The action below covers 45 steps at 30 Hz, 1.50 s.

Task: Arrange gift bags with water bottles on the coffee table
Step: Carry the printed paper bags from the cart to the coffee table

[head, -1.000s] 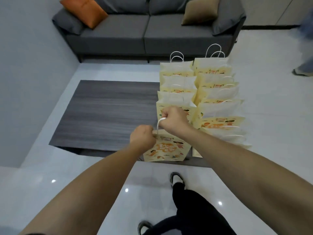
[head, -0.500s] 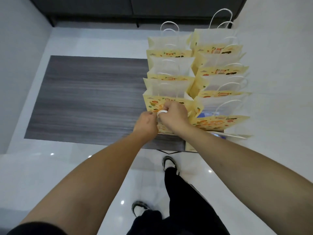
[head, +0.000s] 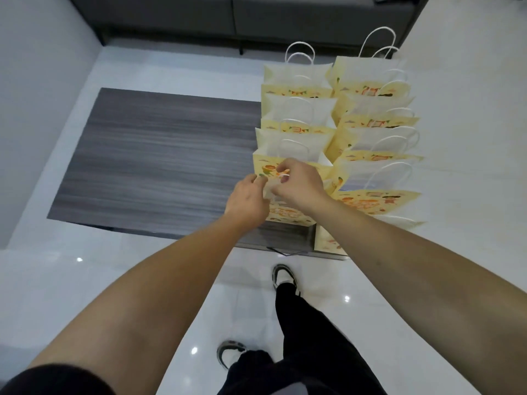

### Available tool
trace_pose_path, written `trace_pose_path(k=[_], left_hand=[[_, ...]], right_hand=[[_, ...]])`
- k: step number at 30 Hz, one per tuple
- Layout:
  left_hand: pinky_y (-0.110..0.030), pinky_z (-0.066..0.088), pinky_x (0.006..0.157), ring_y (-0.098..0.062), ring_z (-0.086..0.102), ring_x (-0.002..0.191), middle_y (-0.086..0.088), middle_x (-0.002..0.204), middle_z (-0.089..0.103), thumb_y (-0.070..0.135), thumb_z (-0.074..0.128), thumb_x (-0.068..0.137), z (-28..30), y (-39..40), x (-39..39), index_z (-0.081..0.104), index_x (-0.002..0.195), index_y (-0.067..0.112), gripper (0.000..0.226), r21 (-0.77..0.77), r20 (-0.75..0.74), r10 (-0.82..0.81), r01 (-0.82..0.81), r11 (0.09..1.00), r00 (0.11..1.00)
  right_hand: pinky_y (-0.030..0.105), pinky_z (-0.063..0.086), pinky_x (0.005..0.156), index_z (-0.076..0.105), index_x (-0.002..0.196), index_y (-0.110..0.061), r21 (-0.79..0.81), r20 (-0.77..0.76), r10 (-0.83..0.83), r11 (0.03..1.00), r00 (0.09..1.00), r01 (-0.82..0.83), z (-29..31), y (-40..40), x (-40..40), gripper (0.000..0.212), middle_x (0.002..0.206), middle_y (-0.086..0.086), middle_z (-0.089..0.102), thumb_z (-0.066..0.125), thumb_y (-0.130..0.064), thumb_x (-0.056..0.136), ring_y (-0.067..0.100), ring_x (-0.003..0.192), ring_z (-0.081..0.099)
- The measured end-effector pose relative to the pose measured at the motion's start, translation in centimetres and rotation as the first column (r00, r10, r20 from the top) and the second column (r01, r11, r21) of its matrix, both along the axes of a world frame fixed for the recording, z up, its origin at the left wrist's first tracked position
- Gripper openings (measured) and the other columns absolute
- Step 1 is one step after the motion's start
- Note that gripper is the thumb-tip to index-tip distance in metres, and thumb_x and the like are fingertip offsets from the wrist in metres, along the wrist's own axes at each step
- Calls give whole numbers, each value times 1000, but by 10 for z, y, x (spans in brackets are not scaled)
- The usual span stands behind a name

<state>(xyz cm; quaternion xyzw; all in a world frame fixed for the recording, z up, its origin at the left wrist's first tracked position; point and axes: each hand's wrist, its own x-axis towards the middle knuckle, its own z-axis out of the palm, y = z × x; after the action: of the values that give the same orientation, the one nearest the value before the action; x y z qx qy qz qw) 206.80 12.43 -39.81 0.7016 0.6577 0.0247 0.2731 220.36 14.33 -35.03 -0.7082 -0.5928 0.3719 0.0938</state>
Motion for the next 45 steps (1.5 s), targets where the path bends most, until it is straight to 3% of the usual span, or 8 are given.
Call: trace_pose_path(k=[4, 10, 18, 24, 30, 34, 37, 45], left_hand=[[-45, 43, 105, -31, 46, 130, -11, 142, 48, 26, 61, 96, 24, -18, -30, 48, 143, 12, 51, 10, -2, 38, -38, 999, 999], [-45, 43, 106, -33, 45, 133, -13, 146, 46, 31, 61, 96, 54, -66, -104, 45, 147, 12, 57, 60, 6, 170, -170, 984, 985], [-42, 44, 104, -30, 47, 131, -10, 142, 49, 31, 61, 94, 93, -203, -247, 48, 144, 16, 55, 114, 16, 558, -556, 824, 830], [-40, 45, 100, -30, 49, 125, -11, 138, 50, 32, 59, 96, 97, -351, -306, 48, 143, 15, 51, 107, 8, 871, -866, 488, 492], [-40, 42, 102, -29, 46, 129, -8, 142, 49, 34, 58, 98, 77, -510, -266, 46, 144, 16, 51, 71, -2, 998, -996, -61, -61], [-39, 45, 99, -29, 50, 126, -8, 140, 52, 31, 60, 97, 65, -599, -183, 50, 141, 16, 47, 29, -56, 915, -916, -399, -400], [-38, 45, 97, -30, 50, 125, -9, 141, 52, 33, 60, 96, 62, -650, -115, 50, 140, 16, 48, 4, -83, 806, -809, -588, -586], [-39, 43, 106, -28, 48, 130, -8, 144, 51, 32, 61, 97, 63, -770, 25, 48, 144, 17, 50, 38, -54, 495, -497, -867, -867]], right_hand=[[38, 44, 102, 53, 142, -25, 62, 139, 126, 989, 982, -136, 21, -26, -21, 62, 138, 5, 58, 71, -31, 82, 29, 129, 49], [41, 32, 112, 41, 151, -26, 98, 206, 309, 937, 928, -334, 55, -70, -83, 72, 153, 6, 41, 70, -44, 87, 32, 140, 35], [41, 36, 112, 40, 152, -23, 136, 213, 661, 710, 720, -691, 64, -152, -234, 71, 151, 10, 45, 68, -38, 88, 34, 137, 39], [44, 42, 107, 39, 152, -21, 124, 203, 900, 366, 385, -922, 56, -242, -335, 69, 147, 10, 47, 67, -36, 91, 33, 133, 42], [41, 43, 106, 40, 151, -24, 90, 131, 989, -87, -74, -992, 34, -359, -386, 68, 145, 5, 51, 68, -35, 90, 29, 133, 45], [42, 44, 105, 40, 151, -23, 37, 62, 923, -383, -380, -923, 12, -448, -362, 68, 144, 8, 51, 69, -33, 91, 30, 131, 47], [43, 44, 107, 40, 151, -24, 7, 23, 831, -556, -556, -831, 2, -512, -323, 68, 146, 7, 50, 70, -34, 91, 30, 132, 46], [41, 47, 106, 43, 150, -24, 63, 37, 537, -843, -843, -534, 4, -674, -238, 68, 147, 3, 51, 72, -37, 89, 26, 131, 49]])
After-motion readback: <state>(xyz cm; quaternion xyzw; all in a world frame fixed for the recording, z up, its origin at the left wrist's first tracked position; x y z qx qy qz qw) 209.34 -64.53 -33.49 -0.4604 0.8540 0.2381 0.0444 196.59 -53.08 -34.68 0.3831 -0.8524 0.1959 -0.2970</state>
